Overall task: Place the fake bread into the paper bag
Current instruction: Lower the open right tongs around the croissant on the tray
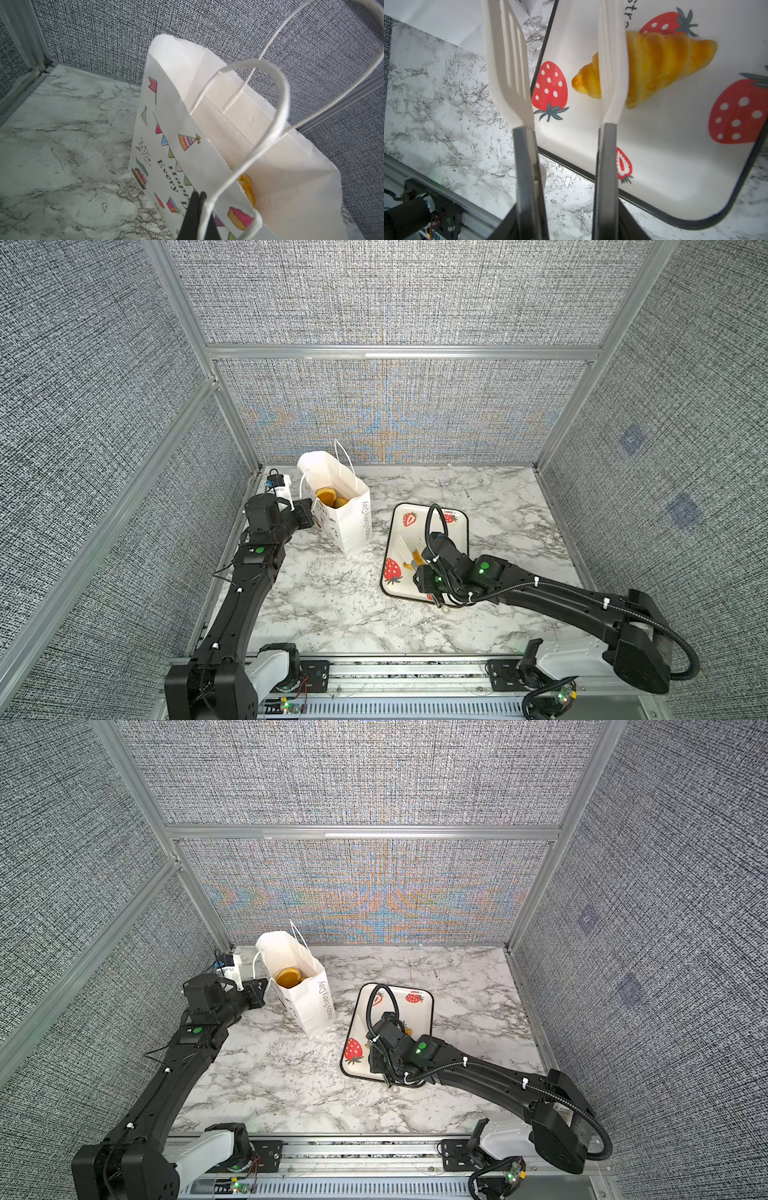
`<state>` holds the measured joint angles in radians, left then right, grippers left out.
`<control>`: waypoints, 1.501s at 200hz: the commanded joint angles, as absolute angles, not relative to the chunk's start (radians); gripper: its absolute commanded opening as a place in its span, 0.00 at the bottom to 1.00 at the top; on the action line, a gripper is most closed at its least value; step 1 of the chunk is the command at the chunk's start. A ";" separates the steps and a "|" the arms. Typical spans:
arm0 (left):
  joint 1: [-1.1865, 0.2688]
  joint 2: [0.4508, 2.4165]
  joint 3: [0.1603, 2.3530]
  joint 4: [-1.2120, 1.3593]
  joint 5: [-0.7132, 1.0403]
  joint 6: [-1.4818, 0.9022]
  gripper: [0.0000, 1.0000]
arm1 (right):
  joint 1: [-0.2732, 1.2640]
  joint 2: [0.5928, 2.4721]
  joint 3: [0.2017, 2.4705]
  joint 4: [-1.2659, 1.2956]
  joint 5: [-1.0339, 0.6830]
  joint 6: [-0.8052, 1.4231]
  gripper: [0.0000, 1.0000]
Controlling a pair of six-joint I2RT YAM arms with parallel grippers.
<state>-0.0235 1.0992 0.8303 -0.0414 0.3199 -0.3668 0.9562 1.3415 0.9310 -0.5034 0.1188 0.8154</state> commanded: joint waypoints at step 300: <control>-0.024 1.097 0.836 -0.048 0.322 -0.352 0.00 | 0.971 1.504 0.934 -0.459 0.112 0.837 0.50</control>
